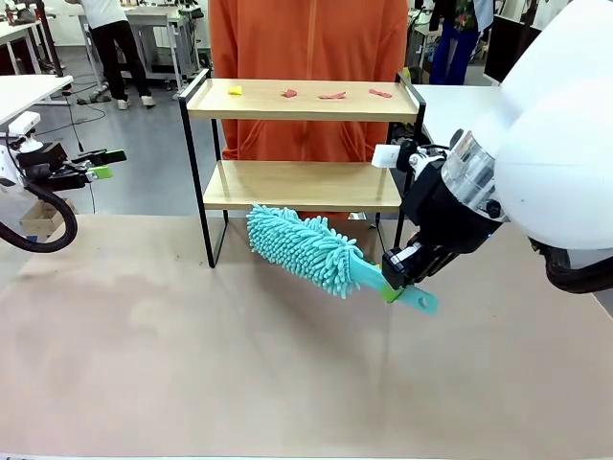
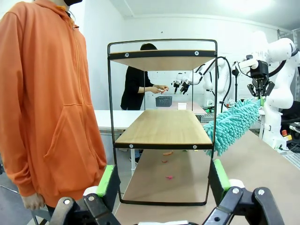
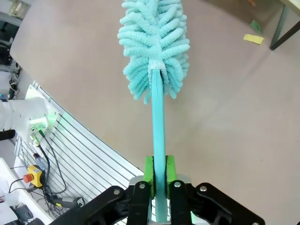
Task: Clean the shelf.
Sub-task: Clean the specific section of the Shelf indicated by the human with the Duster.
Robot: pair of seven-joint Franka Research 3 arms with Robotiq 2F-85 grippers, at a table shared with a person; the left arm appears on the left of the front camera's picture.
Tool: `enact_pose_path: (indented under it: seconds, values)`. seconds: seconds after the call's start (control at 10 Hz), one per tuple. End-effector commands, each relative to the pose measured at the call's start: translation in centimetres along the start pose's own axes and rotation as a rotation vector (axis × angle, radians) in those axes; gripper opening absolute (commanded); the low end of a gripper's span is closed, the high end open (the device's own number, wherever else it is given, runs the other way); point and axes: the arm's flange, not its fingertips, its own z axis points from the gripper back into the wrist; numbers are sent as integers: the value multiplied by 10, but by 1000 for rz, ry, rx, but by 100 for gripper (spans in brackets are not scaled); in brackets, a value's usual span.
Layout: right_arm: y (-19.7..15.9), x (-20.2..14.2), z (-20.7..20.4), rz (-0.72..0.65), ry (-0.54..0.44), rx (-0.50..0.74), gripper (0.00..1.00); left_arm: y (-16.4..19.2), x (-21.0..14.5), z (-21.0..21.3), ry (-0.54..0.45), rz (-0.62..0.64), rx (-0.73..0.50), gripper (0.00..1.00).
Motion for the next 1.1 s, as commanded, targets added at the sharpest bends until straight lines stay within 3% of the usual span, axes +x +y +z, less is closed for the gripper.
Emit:
enact_pose_path:
  seconds: [0.0,0.4,0.6,0.7,1.0]
  values:
    - [16,19,-23,-85,-15,-64,13,-1,3,0,6,-11,-8,100]
    - [59,60,-85,-204,-71,-50,13,-1,3,0,6,-11,-8,100]
    - [83,83,-113,-333,-126,-120,13,-1,3,0,6,-11,-8,100]
    - [90,98,-128,-395,-141,-94,13,-1,3,0,6,-11,-8,100]
    - [107,147,-165,-468,-212,-166,13,-1,3,0,6,-11,-8,100]
